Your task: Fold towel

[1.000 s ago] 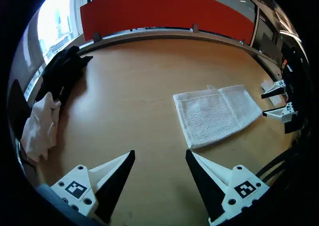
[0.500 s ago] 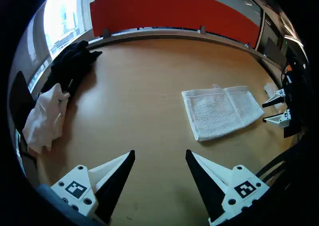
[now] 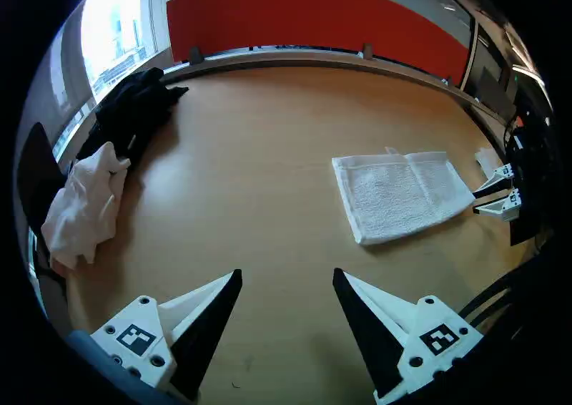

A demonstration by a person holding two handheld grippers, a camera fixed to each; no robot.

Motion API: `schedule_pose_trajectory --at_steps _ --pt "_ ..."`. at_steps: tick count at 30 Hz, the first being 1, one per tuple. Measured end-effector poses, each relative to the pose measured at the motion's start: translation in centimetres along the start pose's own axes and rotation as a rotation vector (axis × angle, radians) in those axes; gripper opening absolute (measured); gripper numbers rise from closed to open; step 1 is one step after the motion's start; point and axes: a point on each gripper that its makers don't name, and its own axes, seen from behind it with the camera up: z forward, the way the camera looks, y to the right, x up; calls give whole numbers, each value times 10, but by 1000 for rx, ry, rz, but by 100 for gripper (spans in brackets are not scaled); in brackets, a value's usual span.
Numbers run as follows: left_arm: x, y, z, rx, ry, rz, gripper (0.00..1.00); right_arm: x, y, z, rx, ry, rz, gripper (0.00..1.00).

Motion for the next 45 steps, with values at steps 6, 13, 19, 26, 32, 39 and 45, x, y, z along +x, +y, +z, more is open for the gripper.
schedule_pose_trajectory --at_steps 6,13,19,26,32,39,45 --pt "-2 -3 -1 3 -2 2 94 -2 2 2 -10 -11 -5 26" --pt "-3 -5 -2 5 -3 3 94 -1 4 3 -27 -3 6 5" --pt "-2 -5 -2 5 -3 3 94 5 5 -3 -38 10 15 5" --pt "1 -4 -1 4 2 1 94 24 8 -21 -69 47 -9 4" --pt "4 -4 -2 6 7 3 94 48 14 -40 -112 85 -41 4" --pt "9 -3 -2 5 15 1 94 80 21 -67 -155 148 -74 4" --pt "14 0 -1 3 22 7 94 96 31 -88 -189 177 -101 4"
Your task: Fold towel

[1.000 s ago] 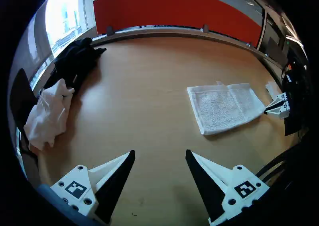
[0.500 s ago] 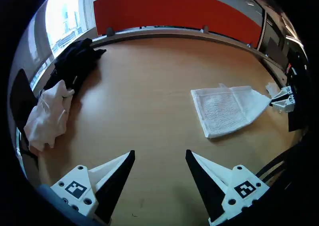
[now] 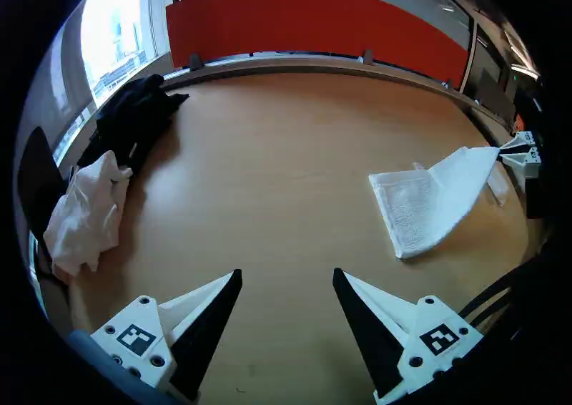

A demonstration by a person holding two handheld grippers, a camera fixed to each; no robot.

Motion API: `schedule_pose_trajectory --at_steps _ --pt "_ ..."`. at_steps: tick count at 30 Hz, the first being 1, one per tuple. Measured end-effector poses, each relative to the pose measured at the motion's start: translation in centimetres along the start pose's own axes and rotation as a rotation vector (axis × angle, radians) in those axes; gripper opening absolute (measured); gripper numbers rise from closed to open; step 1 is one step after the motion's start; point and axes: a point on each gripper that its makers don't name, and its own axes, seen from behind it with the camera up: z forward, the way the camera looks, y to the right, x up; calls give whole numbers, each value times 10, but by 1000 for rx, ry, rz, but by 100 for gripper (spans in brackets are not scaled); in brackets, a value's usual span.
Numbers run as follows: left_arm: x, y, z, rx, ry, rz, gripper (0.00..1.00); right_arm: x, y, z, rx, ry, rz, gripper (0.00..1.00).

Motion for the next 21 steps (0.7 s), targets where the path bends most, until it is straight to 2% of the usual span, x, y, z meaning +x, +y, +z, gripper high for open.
schedule_pose_trajectory --at_steps 11,21 --pt "5 5 0 -4 6 4 94 17 16 -20 -30 31 -34 4" --pt "8 7 1 -5 8 8 94 22 12 -22 -14 39 -58 4"
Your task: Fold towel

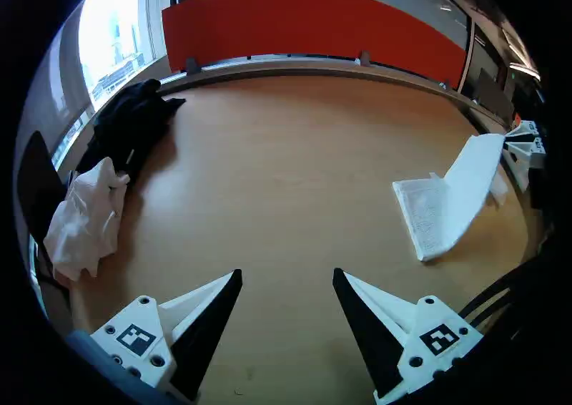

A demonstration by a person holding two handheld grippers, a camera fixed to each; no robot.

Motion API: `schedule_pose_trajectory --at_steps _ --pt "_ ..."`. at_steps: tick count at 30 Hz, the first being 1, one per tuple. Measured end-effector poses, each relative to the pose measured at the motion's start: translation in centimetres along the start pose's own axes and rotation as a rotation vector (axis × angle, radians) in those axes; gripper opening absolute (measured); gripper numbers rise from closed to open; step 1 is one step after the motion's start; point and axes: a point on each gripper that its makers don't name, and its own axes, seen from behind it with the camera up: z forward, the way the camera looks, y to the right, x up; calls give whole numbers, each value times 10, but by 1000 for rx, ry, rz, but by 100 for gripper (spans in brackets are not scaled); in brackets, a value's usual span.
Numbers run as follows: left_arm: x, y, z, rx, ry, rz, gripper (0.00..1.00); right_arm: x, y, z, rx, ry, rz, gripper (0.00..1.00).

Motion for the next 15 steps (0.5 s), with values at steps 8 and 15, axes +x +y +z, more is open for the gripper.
schedule_pose_trajectory --at_steps 8,15 --pt "4 2 0 -4 5 1 94 9 -17 5 41 13 -30 4" --pt "7 2 -2 -6 12 -1 94 17 -39 14 90 26 -41 4"
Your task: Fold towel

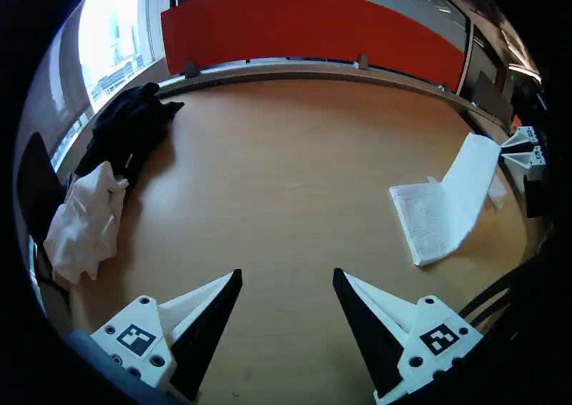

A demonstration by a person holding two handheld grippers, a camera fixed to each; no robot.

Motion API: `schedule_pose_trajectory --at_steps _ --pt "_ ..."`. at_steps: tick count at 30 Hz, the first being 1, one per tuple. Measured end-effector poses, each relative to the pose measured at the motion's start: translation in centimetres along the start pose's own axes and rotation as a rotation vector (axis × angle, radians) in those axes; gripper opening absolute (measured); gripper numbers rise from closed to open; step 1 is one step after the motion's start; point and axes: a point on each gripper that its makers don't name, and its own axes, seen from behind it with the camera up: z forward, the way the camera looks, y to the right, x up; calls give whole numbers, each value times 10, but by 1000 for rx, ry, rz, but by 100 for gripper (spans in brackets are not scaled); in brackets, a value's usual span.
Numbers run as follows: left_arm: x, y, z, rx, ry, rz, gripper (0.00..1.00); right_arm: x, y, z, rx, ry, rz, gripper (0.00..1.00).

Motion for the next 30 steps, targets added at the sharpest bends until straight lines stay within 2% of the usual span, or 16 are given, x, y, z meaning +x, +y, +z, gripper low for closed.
schedule_pose_trajectory --at_steps 11,23,25,29,30 --pt "1 -4 -5 3 10 -12 94 4 -38 25 77 -9 -13 4" --pt "-4 -16 -11 18 12 -31 94 -5 -80 56 164 -40 4 4" --pt "-5 -19 -11 21 10 -33 94 -8 -84 61 170 -53 9 9" --pt "-7 -22 -12 26 6 -36 94 -18 -91 69 182 -81 22 56" --pt "-7 -23 -12 27 6 -36 94 -19 -91 69 183 -83 26 63"
